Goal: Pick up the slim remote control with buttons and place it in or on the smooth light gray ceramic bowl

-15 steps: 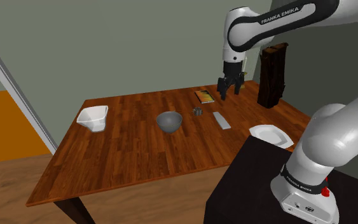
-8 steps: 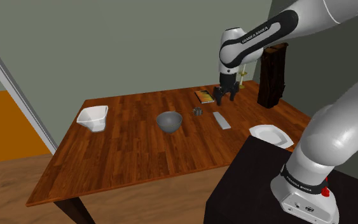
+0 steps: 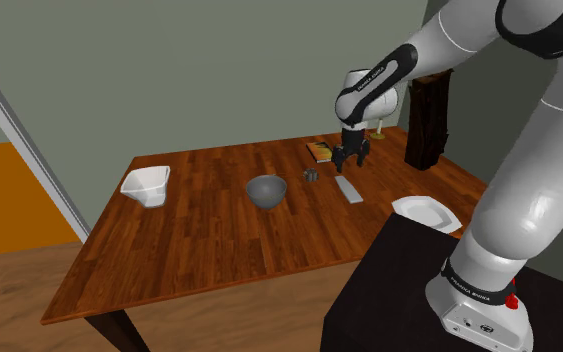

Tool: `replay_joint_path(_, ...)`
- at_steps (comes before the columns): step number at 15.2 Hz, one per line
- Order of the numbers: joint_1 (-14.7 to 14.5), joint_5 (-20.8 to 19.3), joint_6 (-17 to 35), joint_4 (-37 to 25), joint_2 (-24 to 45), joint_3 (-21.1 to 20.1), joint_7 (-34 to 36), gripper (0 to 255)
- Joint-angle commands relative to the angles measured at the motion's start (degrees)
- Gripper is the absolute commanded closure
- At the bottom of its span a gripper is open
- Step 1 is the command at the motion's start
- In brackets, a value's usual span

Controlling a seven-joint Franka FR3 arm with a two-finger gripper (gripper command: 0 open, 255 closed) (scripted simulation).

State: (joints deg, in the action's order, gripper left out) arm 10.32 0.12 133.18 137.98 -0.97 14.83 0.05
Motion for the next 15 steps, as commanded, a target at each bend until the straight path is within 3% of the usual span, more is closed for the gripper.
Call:
replay_joint_path(1,0.7,1.5,2.9,-1.9,4.6,0.7,-1.2,0)
replay_joint_path(8,4.4,8.1,9.7,-10.5,19.7,1.0,-5.4,0)
replay_joint_path(15,9.9,13.5,13.2,-22.0,34.2,-0.6,-8.1,0)
